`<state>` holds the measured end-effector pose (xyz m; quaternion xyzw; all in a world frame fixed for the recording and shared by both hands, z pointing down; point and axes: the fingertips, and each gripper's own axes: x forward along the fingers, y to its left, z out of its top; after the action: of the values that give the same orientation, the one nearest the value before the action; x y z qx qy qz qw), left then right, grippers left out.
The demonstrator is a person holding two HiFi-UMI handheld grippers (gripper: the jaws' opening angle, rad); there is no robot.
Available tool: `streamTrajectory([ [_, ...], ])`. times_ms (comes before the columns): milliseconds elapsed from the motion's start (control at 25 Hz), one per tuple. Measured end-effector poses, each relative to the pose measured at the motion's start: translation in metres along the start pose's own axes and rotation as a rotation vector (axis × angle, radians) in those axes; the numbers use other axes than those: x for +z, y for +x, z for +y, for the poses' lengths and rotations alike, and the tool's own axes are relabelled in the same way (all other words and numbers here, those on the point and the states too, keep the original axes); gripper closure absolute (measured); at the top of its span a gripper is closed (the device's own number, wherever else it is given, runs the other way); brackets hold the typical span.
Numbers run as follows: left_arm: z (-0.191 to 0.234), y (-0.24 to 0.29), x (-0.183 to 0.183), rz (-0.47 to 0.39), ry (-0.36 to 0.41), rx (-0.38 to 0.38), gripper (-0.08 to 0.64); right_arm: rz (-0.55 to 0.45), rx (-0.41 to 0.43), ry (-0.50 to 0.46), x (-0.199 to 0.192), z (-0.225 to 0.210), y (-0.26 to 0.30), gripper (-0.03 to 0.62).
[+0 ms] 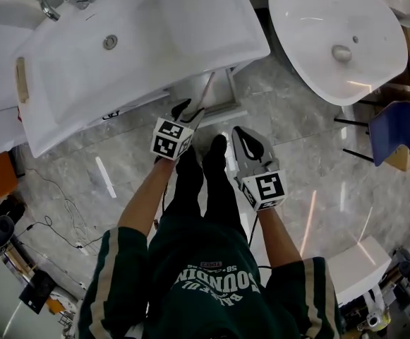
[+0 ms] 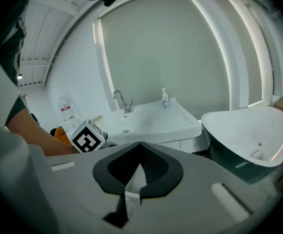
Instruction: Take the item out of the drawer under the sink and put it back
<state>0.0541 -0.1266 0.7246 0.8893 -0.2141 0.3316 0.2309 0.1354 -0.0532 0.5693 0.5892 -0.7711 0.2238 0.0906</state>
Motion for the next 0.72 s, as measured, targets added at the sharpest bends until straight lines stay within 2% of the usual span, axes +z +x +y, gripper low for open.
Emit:
streamTrajectory([
  [320,0.012,0.074,-0.046,0.213,0.045,0.003,0.348,0.072,0.008,-0.005,-0.038,-0.008,0.003,0.591],
  [520,0.025,0.12,-0.078,0.335,0.097,0.02,0.35,0.138,-0.004,0.033,-0.064,-0.015,-0.007,0.591],
  [720,0.047,0.155,-0.093,0.383,0.098,0.044,0.35,0.187,-0.015,0.07,-0.094,-0.016,-0.013,0.591],
])
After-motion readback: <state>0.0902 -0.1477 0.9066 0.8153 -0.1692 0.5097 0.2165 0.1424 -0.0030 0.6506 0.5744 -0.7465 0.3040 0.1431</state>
